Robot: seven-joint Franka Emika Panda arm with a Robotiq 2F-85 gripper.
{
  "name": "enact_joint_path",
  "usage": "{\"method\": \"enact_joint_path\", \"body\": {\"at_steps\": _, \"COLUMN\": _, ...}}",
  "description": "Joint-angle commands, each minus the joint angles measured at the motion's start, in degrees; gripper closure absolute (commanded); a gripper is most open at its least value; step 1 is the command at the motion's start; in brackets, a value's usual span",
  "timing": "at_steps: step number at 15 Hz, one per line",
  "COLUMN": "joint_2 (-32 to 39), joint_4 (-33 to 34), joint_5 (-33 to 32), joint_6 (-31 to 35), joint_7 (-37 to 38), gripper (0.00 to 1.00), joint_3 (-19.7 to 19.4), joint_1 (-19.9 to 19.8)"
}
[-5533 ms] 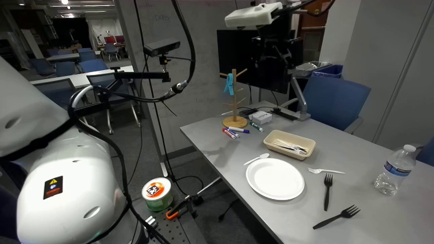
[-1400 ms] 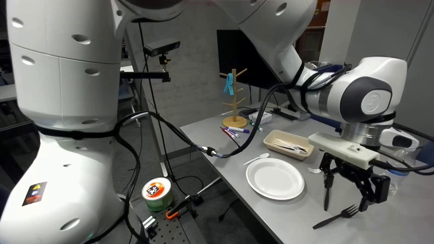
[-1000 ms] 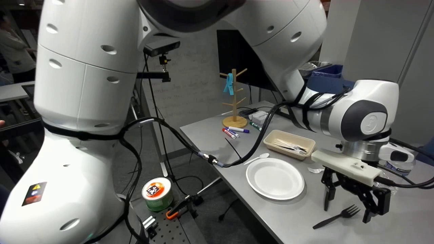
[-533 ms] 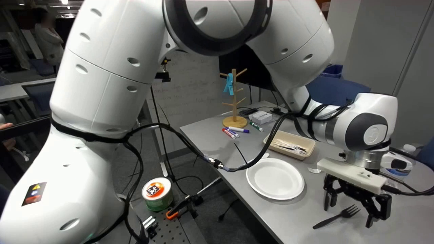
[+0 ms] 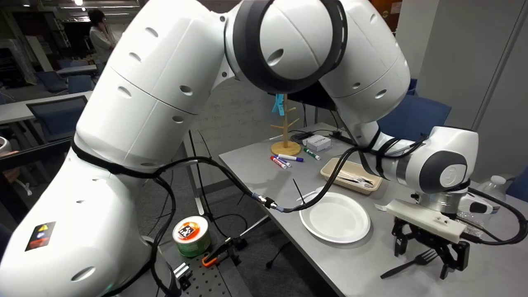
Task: Pick both black forks on the table and put them on the tray
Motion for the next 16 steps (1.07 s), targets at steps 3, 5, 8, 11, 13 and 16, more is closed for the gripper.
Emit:
{"method": "enact_joint_path", "body": {"at_steps": 3, "joint_2": 5.26, "joint_4": 5.99, "joint_5": 1.56, "joint_6": -1.99, "joint_7": -1.97, "gripper": 0.06, "joint_3": 1.63, "joint_1": -1.35}}
{"method": "enact_joint_path", "body": {"at_steps": 5, "joint_2": 5.96, "joint_4": 6.87, "joint_5": 1.69, "joint_6": -2.16, "joint_7": -1.93, "gripper": 0.30, "joint_3": 1.58, "joint_1": -1.50}}
{"method": "enact_joint_path", "body": {"at_steps": 8, "joint_2": 6.04, "joint_4": 7.59, "joint_5": 1.99, "joint_6": -2.12, "joint_7": -1.98, "gripper": 0.46, "joint_3": 1.58, "joint_1": -1.84}}
{"method": "enact_joint_path", "body": {"at_steps": 11, "joint_2": 5.90, "joint_4": 8.09, "joint_5": 2.24, "joint_6": -2.23, "joint_7": -1.86, "gripper": 0.69, "joint_3": 1.44, "joint_1": -2.08}}
{"method": "enact_joint_path", "body": {"at_steps": 13, "joint_2": 5.80, "joint_4": 8.30, "joint_5": 2.35, "joint_6": -2.37, "joint_7": -1.89, "gripper": 0.84, "joint_3": 1.41, "joint_1": -2.36}}
{"method": "enact_joint_path", "body": {"at_steps": 16, "joint_2": 5.53, "joint_4": 8.21, "joint_5": 2.60, "joint_6": -2.35, "joint_7": -1.83, "gripper": 1.00, "joint_3": 1.54, "joint_1": -2.57}}
